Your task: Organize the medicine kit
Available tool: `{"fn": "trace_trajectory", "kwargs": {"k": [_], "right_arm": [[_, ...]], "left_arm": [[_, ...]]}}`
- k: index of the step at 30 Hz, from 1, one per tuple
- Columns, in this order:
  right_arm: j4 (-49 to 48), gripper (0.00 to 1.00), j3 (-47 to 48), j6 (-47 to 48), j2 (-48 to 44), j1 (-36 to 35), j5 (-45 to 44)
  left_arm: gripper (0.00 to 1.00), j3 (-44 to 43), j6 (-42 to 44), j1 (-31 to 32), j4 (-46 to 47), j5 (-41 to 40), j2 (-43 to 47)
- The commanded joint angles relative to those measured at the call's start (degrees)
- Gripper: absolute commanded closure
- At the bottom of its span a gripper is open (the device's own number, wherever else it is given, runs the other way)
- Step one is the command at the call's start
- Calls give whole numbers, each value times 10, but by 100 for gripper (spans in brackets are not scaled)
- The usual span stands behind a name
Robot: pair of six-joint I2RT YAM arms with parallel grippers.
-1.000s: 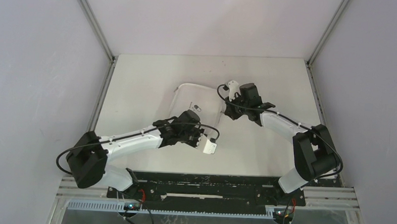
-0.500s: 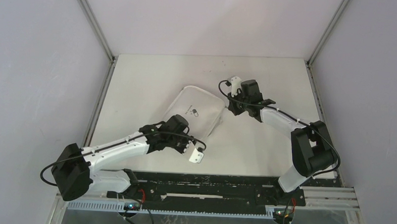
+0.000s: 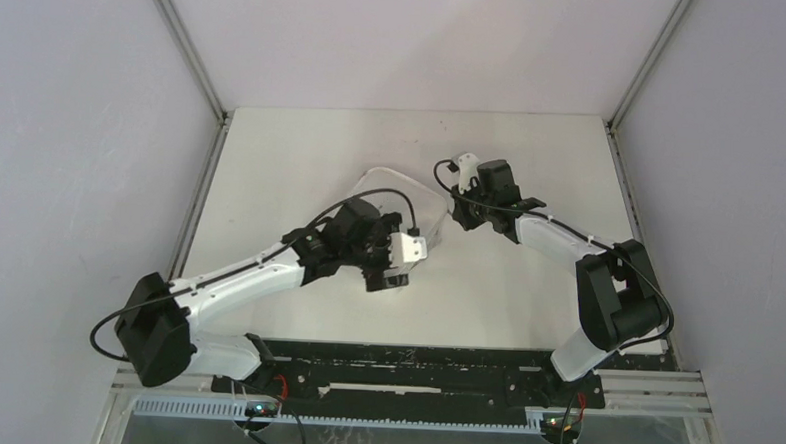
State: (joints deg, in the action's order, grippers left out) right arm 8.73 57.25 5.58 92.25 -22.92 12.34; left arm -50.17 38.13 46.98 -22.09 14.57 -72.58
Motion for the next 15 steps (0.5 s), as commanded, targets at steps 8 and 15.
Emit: {"fn": "trace_trajectory", "kwargs": {"k": [8,15], "right_arm": [[2,100,-7,-8,-22,5,-15],[8,100,-11,-1,-26,8,-23]], "left_arm": [[11,-130,-192,65,146,-208,-189],[41,-89,-135,65,142,-245,-195]]}}
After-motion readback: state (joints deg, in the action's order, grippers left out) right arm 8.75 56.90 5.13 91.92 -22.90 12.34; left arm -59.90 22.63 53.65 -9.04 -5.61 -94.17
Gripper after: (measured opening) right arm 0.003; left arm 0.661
